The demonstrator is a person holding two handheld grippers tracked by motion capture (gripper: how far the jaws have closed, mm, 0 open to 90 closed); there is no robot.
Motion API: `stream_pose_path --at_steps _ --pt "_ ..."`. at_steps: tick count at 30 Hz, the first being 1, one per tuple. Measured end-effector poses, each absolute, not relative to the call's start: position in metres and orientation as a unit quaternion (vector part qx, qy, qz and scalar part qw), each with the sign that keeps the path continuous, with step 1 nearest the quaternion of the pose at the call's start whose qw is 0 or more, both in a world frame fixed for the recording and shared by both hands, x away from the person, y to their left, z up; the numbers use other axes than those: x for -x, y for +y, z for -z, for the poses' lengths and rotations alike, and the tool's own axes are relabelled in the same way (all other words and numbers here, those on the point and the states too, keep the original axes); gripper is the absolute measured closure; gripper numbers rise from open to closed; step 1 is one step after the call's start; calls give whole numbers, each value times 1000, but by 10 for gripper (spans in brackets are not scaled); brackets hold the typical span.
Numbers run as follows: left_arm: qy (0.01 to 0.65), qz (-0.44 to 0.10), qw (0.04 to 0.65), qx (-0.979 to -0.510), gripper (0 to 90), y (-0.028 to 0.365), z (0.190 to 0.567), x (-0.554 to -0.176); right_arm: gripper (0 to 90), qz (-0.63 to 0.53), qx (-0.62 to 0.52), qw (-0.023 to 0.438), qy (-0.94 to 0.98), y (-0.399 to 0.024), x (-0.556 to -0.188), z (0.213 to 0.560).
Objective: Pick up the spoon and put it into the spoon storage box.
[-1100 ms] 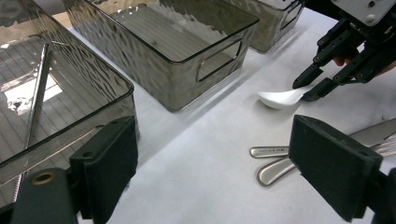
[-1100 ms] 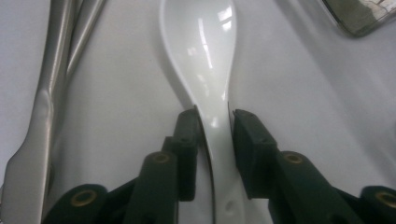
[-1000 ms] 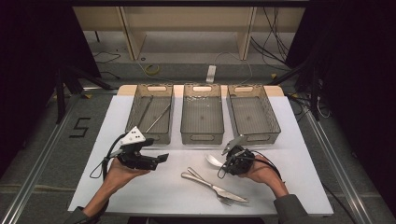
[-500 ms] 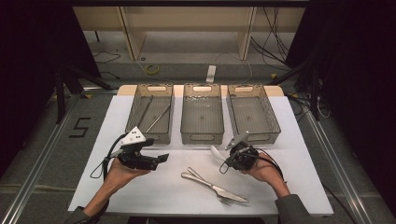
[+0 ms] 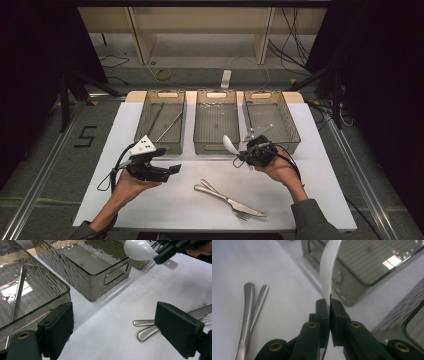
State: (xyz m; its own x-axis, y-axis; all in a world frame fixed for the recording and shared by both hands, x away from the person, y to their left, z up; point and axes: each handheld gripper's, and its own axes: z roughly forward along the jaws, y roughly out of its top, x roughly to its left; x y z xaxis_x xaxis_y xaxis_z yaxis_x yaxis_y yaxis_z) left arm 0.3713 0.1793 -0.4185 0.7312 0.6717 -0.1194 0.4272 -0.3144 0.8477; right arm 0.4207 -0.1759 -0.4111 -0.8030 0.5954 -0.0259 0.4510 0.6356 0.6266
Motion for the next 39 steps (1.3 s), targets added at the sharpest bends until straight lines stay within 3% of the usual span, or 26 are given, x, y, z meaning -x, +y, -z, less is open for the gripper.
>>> stream_pose_path --at_steps 20,39 --pt "342 -127 477 -799 155 179 418 -371 865 -335 -331 132 872 -143 -478 384" --pt "335 -126 490 -795 155 179 417 -370 864 -329 -349 133 867 -115 -506 379"
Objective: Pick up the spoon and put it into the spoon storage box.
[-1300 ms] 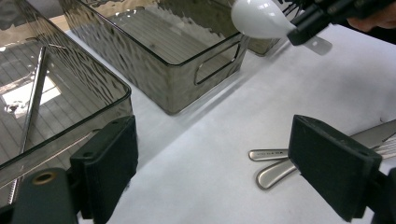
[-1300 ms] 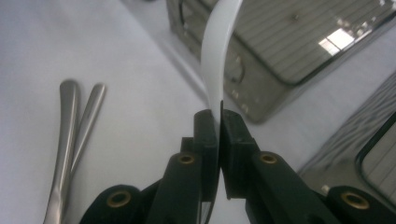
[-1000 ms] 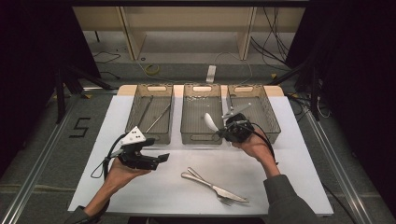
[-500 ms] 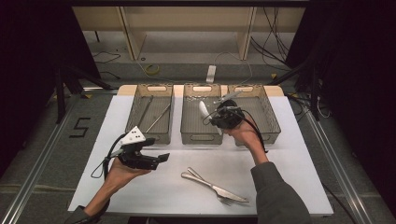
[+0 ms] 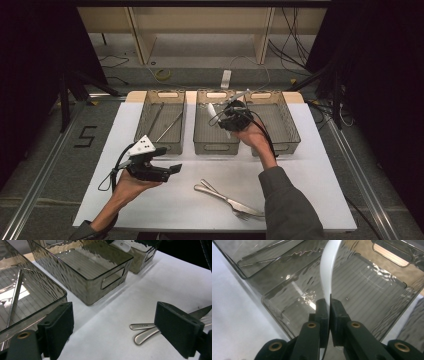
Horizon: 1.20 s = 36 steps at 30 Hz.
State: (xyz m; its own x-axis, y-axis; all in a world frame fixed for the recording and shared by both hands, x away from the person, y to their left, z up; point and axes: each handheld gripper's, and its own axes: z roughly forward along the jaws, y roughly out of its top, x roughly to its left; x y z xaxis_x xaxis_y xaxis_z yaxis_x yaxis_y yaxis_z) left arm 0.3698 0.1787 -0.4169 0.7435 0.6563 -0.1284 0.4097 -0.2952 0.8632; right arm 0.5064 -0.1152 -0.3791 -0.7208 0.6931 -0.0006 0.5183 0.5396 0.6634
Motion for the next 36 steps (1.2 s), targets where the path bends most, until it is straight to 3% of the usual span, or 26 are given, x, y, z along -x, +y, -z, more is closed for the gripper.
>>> stream_pose_path --at_steps 36 --pt "325 -122 483 -804 155 172 419 -369 863 -287 -385 127 868 -93 -529 405"
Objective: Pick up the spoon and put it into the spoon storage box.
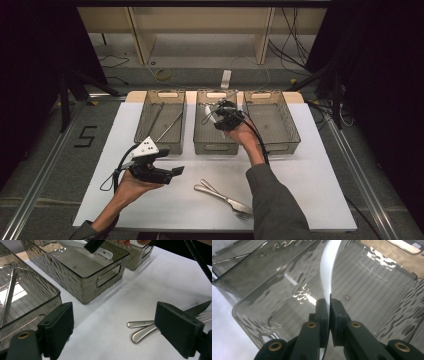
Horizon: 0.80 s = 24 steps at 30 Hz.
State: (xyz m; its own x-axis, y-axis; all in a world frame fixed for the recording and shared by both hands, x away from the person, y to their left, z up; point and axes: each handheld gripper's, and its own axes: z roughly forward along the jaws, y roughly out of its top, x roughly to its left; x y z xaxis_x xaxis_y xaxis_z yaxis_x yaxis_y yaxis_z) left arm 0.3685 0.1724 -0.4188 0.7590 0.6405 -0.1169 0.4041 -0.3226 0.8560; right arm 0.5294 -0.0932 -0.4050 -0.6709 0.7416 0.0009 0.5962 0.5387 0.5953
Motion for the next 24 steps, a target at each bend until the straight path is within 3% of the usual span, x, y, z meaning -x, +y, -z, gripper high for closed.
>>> stream_pose_path --at_steps 8,19,24 --pt "325 -123 482 -805 155 172 419 -369 851 -286 -391 123 866 -92 -533 410" --pt "328 -121 478 -806 154 173 420 -369 696 -313 -391 102 860 -100 -531 404" --pt "328 -119 476 -807 155 173 420 -370 561 -321 -386 99 859 -110 -523 396"
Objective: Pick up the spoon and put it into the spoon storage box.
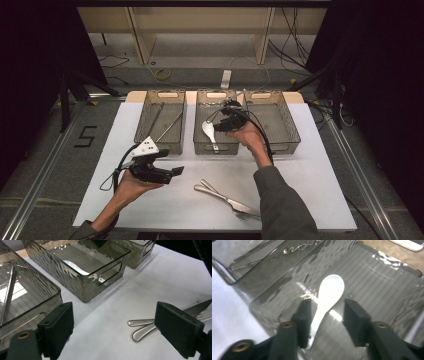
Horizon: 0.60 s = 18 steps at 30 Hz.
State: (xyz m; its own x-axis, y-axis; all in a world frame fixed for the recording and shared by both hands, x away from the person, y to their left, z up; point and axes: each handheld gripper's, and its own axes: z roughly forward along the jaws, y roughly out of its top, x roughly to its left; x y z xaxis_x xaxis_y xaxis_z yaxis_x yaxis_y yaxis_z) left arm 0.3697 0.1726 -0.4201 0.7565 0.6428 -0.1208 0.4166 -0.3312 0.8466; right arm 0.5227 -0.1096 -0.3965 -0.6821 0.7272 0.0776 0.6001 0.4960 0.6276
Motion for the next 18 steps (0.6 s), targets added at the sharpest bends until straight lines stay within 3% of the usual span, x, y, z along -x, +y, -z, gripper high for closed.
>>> stream_pose_path --at_steps 8,18 --pt "330 -107 470 -812 154 170 421 -372 437 -354 -365 100 855 -134 -487 383" --pt "306 -72 434 -844 156 149 425 -375 380 -384 -349 98 849 -174 -430 395"
